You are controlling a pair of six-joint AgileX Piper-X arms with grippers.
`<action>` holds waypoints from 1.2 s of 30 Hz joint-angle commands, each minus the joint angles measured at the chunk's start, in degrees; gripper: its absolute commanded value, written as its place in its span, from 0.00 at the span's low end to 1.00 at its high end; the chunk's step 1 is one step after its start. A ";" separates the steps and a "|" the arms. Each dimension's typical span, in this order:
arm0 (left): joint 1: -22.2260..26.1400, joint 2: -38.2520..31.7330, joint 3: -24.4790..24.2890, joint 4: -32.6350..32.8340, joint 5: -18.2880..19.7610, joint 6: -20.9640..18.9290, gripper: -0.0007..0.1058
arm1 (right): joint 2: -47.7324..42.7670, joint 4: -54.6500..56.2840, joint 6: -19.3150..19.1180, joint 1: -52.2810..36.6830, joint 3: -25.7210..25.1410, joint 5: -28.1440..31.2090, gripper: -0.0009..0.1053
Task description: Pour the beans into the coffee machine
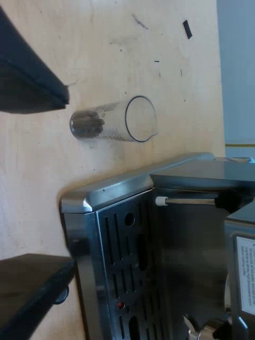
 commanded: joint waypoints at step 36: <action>-0.30 0.43 18.34 -30.22 -1.42 3.22 0.78 | 21.99 -28.73 7.15 18.40 -0.78 -0.46 0.75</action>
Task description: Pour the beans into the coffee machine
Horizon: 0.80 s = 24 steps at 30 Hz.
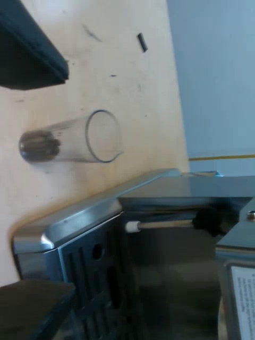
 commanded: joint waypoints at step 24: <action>-0.30 21.35 12.93 -35.61 -2.77 -3.91 0.78 | -0.11 -1.46 -0.34 0.12 -0.73 -0.46 0.75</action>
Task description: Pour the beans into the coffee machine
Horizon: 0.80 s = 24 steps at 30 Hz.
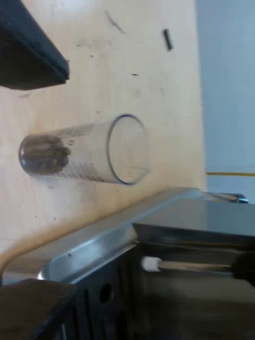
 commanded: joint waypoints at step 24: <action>-0.30 31.02 0.26 -31.98 -2.81 -0.30 0.78 | -0.11 -0.73 -0.34 0.12 -0.73 -0.46 0.75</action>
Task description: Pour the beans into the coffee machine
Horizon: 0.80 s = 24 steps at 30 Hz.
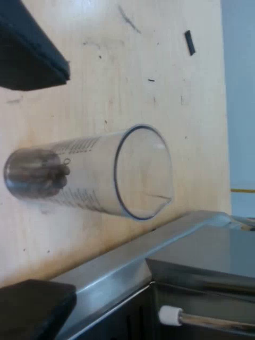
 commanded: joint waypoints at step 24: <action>-0.30 30.37 -3.63 -29.85 2.48 -0.04 0.78 | -0.11 -0.73 -0.34 0.12 -0.73 -0.46 0.75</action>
